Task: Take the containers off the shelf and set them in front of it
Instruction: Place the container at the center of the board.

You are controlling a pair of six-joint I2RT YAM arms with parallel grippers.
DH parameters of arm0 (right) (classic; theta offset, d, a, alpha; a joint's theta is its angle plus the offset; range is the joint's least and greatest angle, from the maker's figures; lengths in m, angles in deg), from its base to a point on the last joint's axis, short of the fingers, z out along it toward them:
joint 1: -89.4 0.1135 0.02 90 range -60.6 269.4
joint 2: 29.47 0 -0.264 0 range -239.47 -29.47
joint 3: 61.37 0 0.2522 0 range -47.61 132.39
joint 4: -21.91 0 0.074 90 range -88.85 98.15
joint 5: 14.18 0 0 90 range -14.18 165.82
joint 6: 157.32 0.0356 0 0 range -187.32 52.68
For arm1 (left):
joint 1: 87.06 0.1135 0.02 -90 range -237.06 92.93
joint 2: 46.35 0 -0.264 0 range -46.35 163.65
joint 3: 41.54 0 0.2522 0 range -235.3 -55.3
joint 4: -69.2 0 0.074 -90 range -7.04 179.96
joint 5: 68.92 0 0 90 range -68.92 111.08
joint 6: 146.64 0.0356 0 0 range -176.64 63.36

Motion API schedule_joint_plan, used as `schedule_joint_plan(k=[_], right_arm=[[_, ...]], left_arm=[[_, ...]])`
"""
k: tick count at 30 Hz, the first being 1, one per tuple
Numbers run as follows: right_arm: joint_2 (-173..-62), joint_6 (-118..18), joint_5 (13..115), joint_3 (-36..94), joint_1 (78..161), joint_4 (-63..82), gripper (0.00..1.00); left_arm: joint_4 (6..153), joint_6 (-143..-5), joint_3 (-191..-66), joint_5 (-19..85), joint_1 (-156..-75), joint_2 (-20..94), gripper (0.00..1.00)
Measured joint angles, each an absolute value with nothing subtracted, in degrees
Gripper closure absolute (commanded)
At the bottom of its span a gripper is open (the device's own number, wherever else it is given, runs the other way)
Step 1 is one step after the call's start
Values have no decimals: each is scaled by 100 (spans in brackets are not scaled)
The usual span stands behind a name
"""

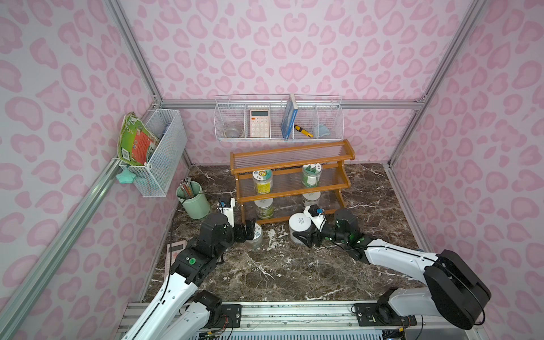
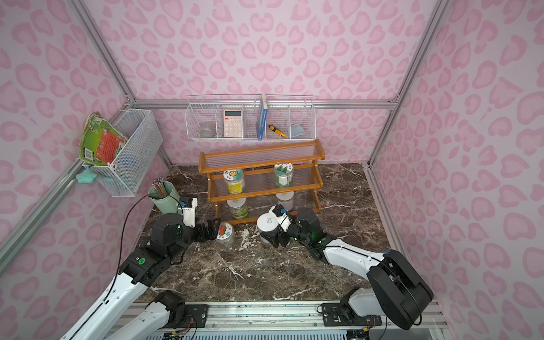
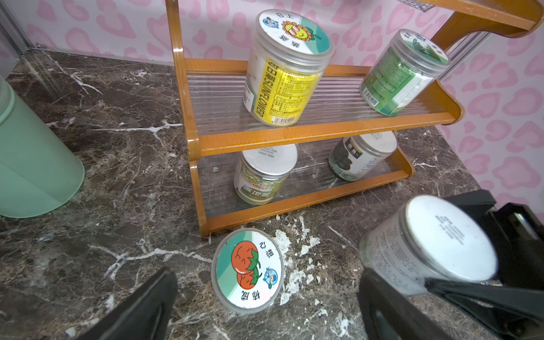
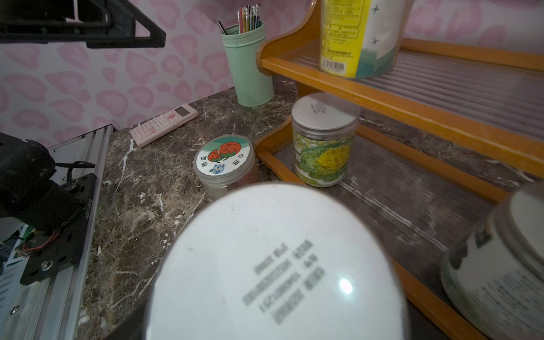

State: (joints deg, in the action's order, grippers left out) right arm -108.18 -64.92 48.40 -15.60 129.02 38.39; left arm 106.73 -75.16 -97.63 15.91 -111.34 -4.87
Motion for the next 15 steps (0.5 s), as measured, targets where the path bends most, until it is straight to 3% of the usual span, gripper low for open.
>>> schedule_joint_plan(k=[15], right_arm=[[-11856, -6562, 4993, -1573, 13079, 4606, 28]], left_arm=[[10677, -7519, -9758, 1543, -11132, -518, 1]])
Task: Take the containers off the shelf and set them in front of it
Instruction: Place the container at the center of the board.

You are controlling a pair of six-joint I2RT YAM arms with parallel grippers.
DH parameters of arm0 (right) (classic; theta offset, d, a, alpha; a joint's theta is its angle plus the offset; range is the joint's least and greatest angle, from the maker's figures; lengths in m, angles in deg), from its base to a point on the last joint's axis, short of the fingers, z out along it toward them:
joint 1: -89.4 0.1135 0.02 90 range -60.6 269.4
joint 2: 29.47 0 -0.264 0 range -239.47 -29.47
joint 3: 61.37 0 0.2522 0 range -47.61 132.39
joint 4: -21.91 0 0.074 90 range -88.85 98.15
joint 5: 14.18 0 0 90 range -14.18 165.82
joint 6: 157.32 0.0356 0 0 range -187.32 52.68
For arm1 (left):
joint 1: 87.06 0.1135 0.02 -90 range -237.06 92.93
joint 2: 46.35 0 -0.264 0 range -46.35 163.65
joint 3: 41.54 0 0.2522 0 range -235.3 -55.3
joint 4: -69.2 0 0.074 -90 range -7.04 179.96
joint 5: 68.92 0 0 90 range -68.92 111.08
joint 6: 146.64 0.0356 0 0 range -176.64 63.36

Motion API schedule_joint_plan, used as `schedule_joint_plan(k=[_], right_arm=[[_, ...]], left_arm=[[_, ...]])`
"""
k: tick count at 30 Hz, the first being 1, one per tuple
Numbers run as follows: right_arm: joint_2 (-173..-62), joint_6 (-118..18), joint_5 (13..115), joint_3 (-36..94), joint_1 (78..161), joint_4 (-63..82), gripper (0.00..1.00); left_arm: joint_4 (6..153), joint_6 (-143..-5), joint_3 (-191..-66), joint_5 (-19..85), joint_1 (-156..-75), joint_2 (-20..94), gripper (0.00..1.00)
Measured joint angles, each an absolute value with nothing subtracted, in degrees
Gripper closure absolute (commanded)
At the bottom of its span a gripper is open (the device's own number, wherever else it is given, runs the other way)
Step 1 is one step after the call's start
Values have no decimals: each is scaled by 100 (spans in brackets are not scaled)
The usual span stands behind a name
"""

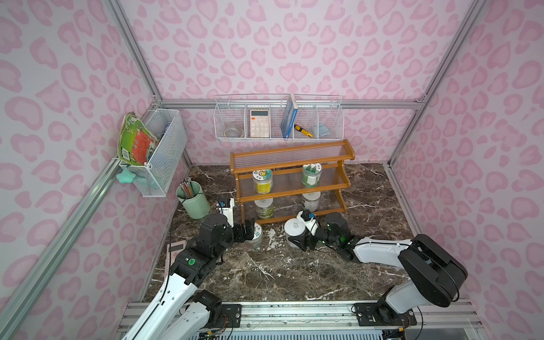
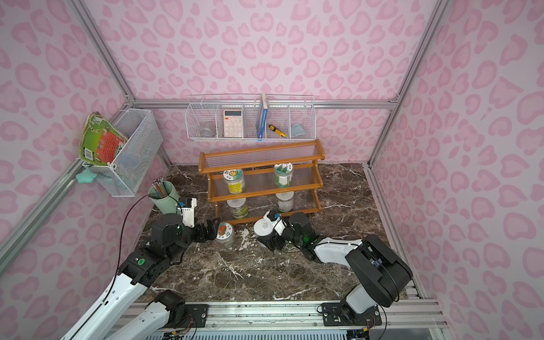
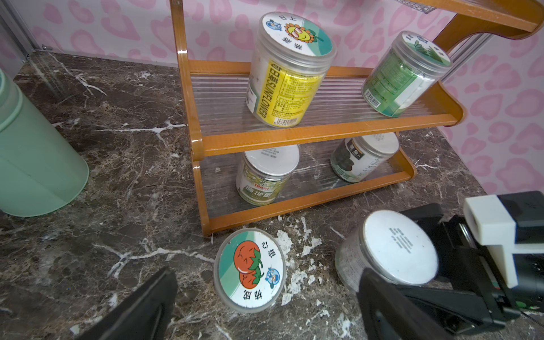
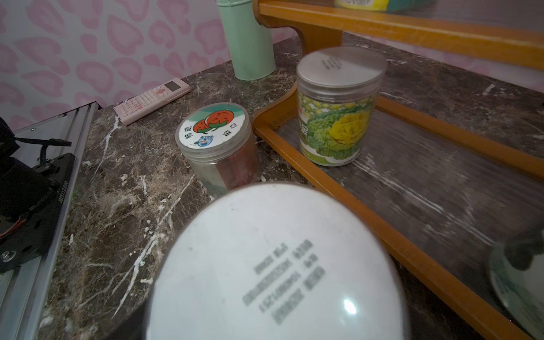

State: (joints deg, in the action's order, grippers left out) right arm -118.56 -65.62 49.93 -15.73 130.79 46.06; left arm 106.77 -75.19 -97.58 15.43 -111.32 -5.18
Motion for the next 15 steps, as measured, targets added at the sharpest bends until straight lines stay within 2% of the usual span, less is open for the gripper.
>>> schedule_joint_plan(k=[11, 15], right_arm=[[-12667, -6538, 4910, -1385, 13026, 5378, 28], [-12768, -6536, 4925, -1383, 13020, 5535, 20]], left_arm=[[10690, -7562, -9760, 1429, -11127, -625, 1], [10721, -7560, -9760, 1412, -11123, -640, 1]])
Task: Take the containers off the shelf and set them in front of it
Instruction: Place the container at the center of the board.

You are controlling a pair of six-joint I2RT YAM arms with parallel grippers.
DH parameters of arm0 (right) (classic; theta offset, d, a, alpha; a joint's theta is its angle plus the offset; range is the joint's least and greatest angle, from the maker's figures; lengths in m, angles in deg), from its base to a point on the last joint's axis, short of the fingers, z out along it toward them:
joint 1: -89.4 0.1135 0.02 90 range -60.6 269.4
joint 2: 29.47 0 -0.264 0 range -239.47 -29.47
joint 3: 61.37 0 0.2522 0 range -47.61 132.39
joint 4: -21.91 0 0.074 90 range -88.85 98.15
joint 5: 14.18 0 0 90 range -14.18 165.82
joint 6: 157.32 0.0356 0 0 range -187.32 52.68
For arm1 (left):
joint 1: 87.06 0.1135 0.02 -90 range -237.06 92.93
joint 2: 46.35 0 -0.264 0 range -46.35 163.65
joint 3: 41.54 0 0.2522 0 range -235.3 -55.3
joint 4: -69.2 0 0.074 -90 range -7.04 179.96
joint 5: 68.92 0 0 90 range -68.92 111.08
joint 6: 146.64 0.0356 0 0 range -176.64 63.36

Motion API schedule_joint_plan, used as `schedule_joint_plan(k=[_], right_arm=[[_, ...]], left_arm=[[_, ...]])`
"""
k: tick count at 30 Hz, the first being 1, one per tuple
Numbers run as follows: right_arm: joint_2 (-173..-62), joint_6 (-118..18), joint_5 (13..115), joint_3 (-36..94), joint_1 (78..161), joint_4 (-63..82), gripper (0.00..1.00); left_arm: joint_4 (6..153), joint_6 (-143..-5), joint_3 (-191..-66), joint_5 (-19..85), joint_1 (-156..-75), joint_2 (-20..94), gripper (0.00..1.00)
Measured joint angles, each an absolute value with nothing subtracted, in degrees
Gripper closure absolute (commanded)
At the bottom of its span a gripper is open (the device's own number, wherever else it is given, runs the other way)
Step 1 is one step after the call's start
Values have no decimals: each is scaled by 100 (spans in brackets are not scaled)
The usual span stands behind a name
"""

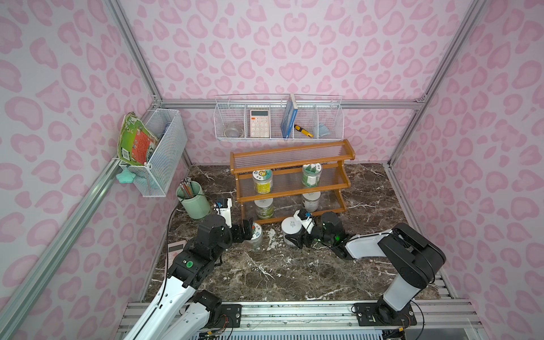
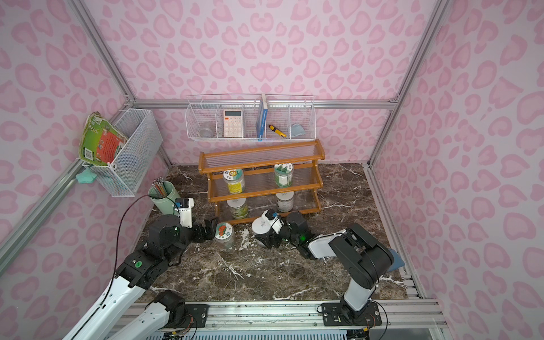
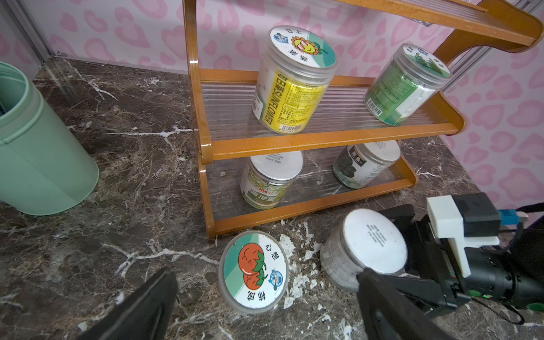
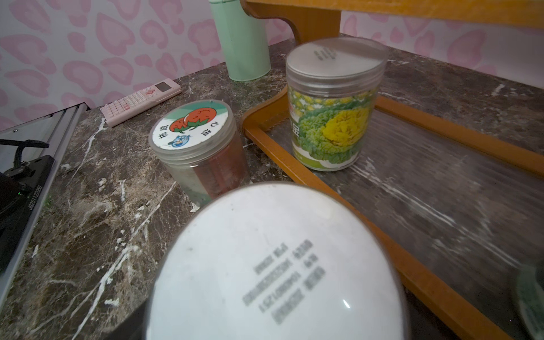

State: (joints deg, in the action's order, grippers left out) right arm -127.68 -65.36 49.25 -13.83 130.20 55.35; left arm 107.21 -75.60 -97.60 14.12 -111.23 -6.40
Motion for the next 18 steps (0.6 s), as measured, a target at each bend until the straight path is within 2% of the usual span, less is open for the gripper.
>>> schedule_joint_plan(k=[6, 9, 18], right_arm=[[-12945, -6540, 4960, -1383, 13026, 5671, 10], [-13019, -6538, 4977, -1385, 13026, 5782, 2], [-12895, -6497, 5139, -1389, 13024, 5837, 1]], left_arm=[[10721, -7567, -9749, 1412, -11123, -618, 1], [10723, -7575, -9749, 1410, -11123, -627, 1], [10723, -7575, -9749, 1368, -11123, -675, 1]])
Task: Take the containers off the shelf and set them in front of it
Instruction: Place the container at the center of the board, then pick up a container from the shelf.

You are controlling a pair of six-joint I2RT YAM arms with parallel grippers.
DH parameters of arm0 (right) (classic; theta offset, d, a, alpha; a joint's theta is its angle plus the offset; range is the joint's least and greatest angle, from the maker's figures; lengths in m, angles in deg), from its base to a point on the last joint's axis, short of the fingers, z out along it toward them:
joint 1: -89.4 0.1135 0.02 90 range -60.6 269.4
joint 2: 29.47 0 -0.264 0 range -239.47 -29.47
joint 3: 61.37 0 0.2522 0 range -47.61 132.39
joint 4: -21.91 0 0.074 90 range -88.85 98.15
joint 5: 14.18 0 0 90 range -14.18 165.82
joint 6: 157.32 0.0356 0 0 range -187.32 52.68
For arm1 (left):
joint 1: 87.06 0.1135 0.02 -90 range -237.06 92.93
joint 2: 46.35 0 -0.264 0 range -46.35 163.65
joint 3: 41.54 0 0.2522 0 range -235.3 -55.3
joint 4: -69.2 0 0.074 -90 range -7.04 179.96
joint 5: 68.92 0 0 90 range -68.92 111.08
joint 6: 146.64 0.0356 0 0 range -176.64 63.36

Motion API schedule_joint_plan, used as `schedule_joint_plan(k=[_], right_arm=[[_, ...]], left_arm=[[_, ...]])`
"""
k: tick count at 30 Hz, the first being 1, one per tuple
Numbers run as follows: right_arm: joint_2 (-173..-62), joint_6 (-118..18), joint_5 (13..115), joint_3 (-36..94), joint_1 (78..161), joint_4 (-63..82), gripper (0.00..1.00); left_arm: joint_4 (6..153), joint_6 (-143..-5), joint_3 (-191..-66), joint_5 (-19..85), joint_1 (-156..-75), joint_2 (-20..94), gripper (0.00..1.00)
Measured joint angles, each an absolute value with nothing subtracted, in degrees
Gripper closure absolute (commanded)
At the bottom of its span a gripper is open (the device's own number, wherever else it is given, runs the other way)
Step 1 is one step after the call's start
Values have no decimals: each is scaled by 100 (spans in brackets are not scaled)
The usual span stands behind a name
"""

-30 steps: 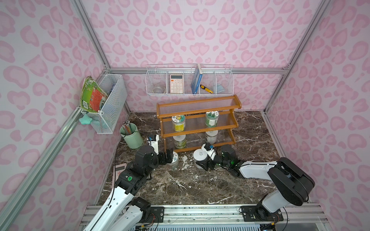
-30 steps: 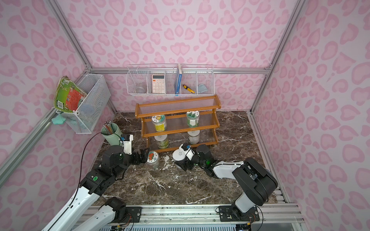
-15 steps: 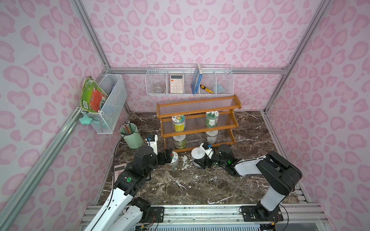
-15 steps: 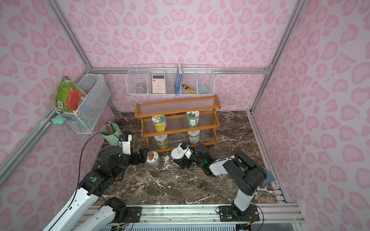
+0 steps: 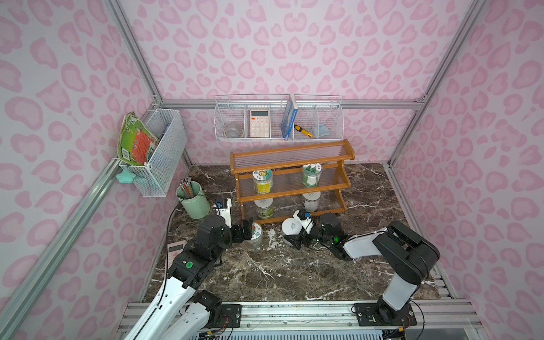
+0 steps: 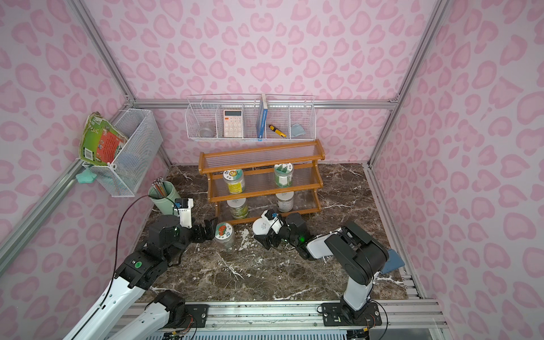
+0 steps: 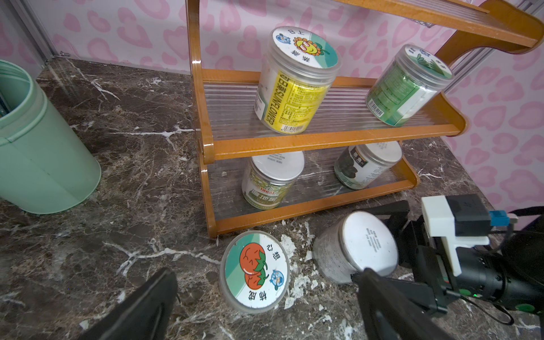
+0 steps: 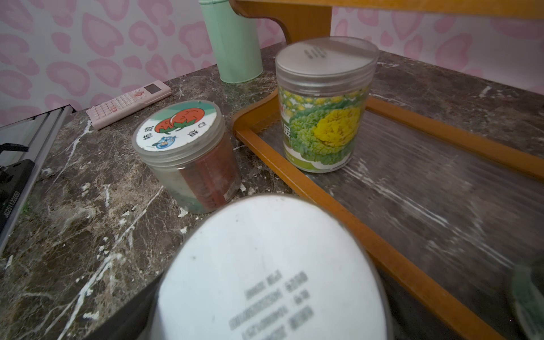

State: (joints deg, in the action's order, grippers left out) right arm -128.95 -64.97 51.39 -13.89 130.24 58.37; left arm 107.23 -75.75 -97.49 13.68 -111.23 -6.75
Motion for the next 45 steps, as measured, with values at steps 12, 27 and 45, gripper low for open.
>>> schedule_joint_plan(k=[12, 27, 45], right_arm=[[-11601, -6612, 5659, -1326, 12954, 4925, 1], [-10576, -6459, 6435, -779, 11512, 4285, 1], [-12055, -6713, 6241, 766, 11238, 4245, 1]], left_arm=[[10725, -7578, -9749, 1344, -11121, -747, 1], [10498, -8067, -9146, 1648, -11118, -684, 1], [10469, -8192, -9155, 1904, -11118, -566, 1]])
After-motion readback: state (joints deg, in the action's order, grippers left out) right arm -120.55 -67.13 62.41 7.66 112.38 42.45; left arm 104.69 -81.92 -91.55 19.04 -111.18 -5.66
